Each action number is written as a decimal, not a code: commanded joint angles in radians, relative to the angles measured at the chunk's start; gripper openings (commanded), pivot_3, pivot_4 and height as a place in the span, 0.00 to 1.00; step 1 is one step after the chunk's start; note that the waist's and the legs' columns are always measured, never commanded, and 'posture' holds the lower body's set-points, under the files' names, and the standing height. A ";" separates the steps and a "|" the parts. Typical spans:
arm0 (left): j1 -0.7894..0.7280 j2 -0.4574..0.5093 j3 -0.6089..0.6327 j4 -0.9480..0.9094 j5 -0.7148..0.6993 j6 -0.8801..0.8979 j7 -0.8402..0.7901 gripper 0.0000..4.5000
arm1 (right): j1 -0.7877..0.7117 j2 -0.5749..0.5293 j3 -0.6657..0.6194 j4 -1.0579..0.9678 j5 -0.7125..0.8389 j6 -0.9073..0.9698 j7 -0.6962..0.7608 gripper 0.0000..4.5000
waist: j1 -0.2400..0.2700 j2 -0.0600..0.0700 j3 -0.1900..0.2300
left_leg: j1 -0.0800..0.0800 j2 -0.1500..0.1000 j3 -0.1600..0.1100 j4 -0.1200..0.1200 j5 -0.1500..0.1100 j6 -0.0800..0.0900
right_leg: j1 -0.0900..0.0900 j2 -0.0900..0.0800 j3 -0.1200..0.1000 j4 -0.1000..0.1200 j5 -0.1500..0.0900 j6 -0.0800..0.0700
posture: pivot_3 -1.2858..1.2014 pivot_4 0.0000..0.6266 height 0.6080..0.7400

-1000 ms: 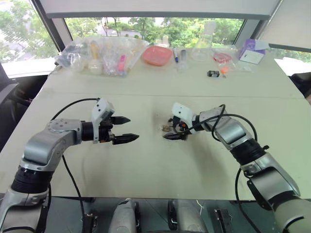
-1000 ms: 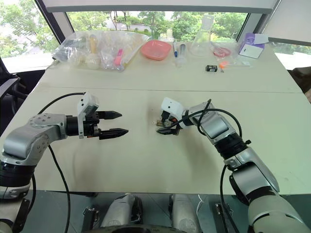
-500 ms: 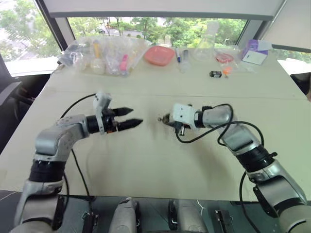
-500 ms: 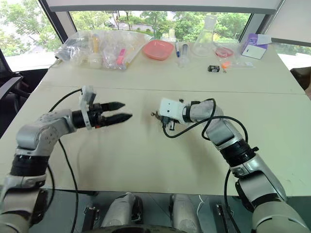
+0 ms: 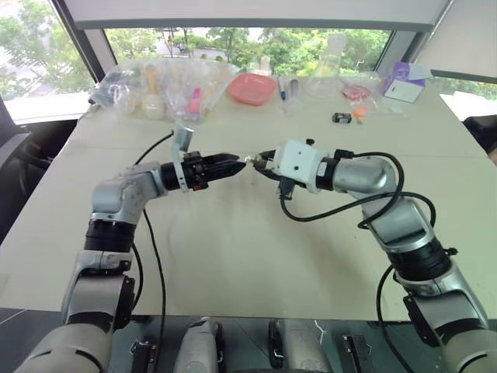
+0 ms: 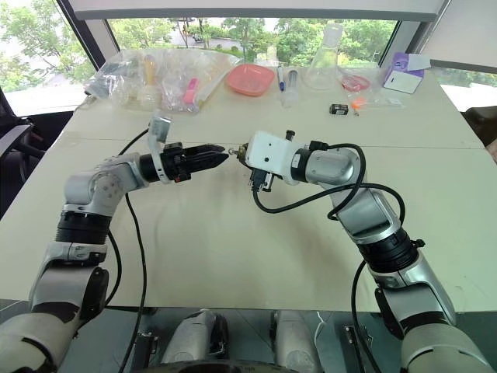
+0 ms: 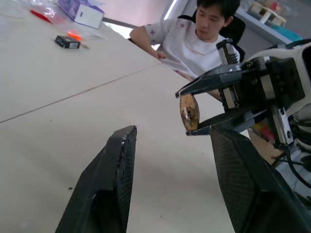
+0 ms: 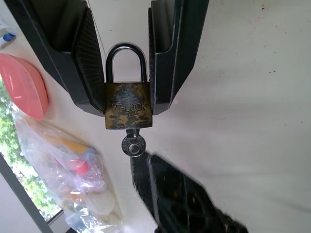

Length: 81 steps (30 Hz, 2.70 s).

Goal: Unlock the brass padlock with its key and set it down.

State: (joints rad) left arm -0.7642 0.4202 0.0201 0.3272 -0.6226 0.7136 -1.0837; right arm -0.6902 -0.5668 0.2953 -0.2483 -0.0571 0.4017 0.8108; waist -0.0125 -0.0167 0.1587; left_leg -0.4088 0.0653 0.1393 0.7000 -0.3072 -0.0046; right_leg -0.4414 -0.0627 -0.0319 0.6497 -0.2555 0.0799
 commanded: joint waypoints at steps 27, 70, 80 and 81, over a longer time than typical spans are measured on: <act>-0.048 0.011 -0.047 0.021 0.123 -0.170 -0.119 0.02 | -0.027 0.017 -0.019 -0.068 0.000 0.020 -0.018 0.15 | 0.000 0.000 0.000 | 0.000 0.000 0.000 0.000 0.000 0.000 | 0.000 0.000 0.000 0.000 0.000 0.000 | 0.52 0.24 0.95; -0.238 -0.048 -0.032 0.265 0.157 -0.136 -0.242 0.42 | -0.035 0.027 -0.008 -0.098 -0.047 -0.014 -0.022 0.15 | 0.000 0.000 0.000 | -0.001 0.000 0.000 0.000 0.000 0.000 | 0.000 0.000 0.000 0.000 0.000 0.000 | 0.52 0.24 0.95; -0.233 -0.049 -0.041 0.261 0.160 -0.124 -0.277 0.01 | -0.027 0.031 -0.006 -0.110 -0.058 0.002 -0.018 0.15 | -0.001 0.000 0.000 | -0.001 0.000 -0.001 0.000 0.000 0.000 | 0.000 0.000 0.000 0.000 0.000 0.000 | 0.52 0.24 0.95; -0.233 -0.047 -0.040 0.260 0.161 -0.124 -0.277 0.01 | -0.027 0.031 -0.006 -0.110 -0.059 0.002 -0.017 0.15 | -0.001 0.000 0.000 | -0.001 0.000 -0.001 0.000 0.000 0.000 | 0.000 0.000 0.000 0.000 0.000 0.000 | 0.52 0.24 0.95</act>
State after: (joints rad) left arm -0.9836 0.3607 -0.0217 0.6173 -0.4673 0.6008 -1.3506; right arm -0.6976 -0.5424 0.3035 -0.2975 -0.1266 0.4099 0.7908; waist -0.0137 -0.0168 0.1588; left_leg -0.4094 0.0652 0.1386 0.6998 -0.3073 -0.0045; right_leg -0.4418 -0.0624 -0.0320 0.6497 -0.2556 0.0801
